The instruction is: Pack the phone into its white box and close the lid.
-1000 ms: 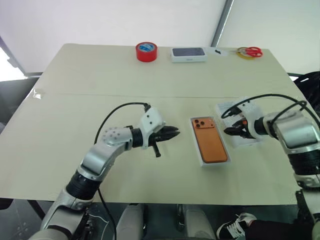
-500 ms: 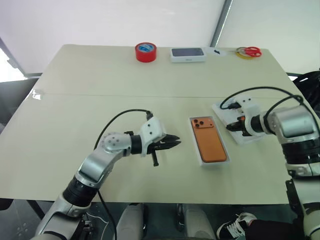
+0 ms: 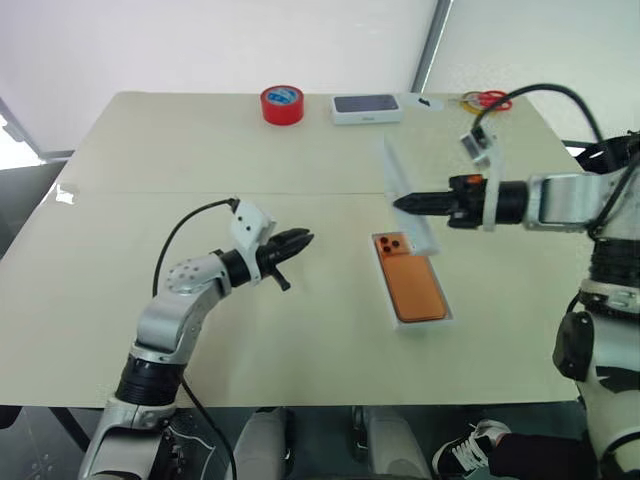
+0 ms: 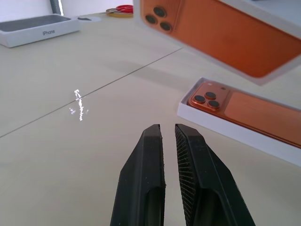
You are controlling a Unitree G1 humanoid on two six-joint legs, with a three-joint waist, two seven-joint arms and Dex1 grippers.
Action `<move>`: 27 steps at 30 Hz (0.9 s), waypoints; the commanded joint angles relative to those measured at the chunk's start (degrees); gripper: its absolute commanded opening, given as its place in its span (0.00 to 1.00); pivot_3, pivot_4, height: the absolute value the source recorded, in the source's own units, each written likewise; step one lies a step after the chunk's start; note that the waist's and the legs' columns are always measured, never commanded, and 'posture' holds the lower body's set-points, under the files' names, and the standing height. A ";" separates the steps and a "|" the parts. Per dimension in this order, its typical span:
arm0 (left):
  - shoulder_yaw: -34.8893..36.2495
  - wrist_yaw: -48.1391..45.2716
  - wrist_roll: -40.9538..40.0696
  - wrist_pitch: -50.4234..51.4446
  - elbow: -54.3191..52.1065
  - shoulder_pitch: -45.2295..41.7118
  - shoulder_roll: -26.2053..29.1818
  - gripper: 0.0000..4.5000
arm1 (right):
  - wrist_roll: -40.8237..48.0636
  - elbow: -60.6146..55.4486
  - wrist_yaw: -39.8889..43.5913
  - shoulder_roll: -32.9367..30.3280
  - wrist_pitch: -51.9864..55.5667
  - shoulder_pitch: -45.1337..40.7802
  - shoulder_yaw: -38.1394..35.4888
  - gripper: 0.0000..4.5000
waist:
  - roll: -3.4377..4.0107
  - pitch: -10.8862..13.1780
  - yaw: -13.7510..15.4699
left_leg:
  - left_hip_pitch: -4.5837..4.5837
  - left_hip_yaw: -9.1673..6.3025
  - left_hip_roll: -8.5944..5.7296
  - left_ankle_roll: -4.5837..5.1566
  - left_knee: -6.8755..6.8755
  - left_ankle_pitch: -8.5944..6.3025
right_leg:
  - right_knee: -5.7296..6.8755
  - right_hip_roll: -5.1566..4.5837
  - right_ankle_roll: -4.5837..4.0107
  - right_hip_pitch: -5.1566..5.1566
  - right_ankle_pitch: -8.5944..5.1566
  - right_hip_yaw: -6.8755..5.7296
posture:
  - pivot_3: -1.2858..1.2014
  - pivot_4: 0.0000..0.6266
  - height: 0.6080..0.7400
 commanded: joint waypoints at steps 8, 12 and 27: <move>-4.82 -0.97 2.62 -1.90 -1.49 -0.71 -1.15 0.12 | 22.95 -19.56 -29.01 13.97 -18.41 17.38 1.80 0.01 | -0.01 -0.01 0.00 | -0.01 0.08 0.01 0.02 0.02 -0.01 | -0.02 0.01 0.06 -0.02 0.02 0.09 | 0.52 0.24 0.97; -6.97 -1.15 3.51 -2.03 -1.76 -0.60 -1.71 0.12 | 22.95 -24.76 -40.30 21.29 -23.68 21.41 -1.26 0.01 | 0.00 -0.01 0.09 | -0.03 0.08 0.07 0.01 0.03 -0.01 | 0.08 0.08 0.05 -0.11 0.02 0.12 | 0.52 0.24 0.97; -14.08 -0.76 7.53 -3.53 6.75 -6.45 -11.25 0.12 | 4.77 -22.14 -16.02 -16.76 -11.28 12.92 3.73 0.51 | -0.01 -0.02 0.15 | -0.02 0.15 0.18 0.15 0.01 -0.08 | -0.13 0.31 -0.15 -0.08 -0.15 0.28 | 0.52 0.24 0.97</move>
